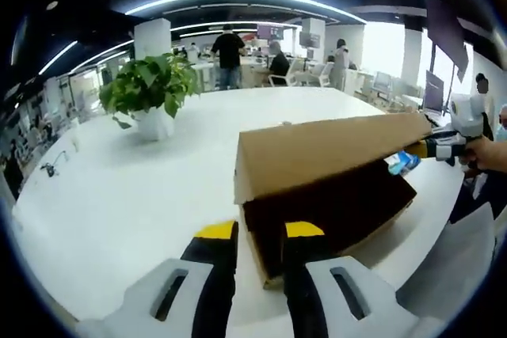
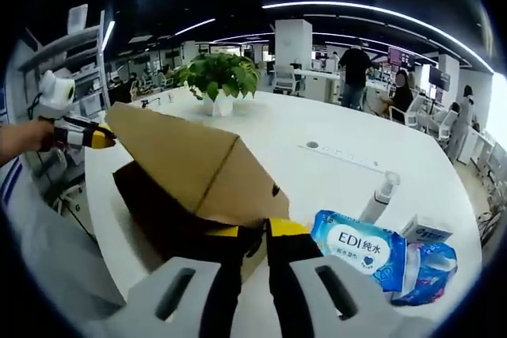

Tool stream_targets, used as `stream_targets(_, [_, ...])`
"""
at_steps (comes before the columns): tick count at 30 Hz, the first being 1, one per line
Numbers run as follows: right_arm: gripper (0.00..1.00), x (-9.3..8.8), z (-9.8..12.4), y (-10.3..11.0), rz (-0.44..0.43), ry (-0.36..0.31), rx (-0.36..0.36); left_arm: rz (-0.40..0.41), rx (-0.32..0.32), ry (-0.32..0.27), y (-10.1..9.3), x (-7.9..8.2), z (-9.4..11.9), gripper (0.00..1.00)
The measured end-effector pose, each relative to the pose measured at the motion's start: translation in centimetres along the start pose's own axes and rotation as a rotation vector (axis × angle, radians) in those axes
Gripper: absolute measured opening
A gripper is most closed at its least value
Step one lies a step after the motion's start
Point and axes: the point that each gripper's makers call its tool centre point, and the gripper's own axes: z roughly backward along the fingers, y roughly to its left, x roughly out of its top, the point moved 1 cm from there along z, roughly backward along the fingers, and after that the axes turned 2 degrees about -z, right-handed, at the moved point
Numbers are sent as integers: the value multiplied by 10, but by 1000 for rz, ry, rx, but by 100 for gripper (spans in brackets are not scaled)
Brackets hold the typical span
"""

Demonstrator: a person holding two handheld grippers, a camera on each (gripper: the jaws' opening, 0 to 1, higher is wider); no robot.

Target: Operate the shoe box by opening the lid, removing the specified soft item, and placing it in the target area until the item is outside and the box remains undamaged.

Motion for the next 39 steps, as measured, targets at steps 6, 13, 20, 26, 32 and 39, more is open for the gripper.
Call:
stream_targets(6, [15,-6,3,7,23,3,28,-25,-15,16,-3,-8,2,20])
stream_targets(13, [18,-12,5,13,64,8,54,-46,-30,28,-5,-16,5,20])
stream_targets(20, [21,-19,10,19,73,7,80,-73,-41,36,-8,-20,6,21])
stream_targets(26, [23,-25,12,27,98,11,106,-87,-51,33,-9,-21,6,21])
stream_targets(32, [24,-32,13,31,121,19,119,-112,-54,42,-11,-24,6,23])
stream_targets(39, [27,-37,16,36,137,19,148,-137,-57,53,-11,-28,8,23])
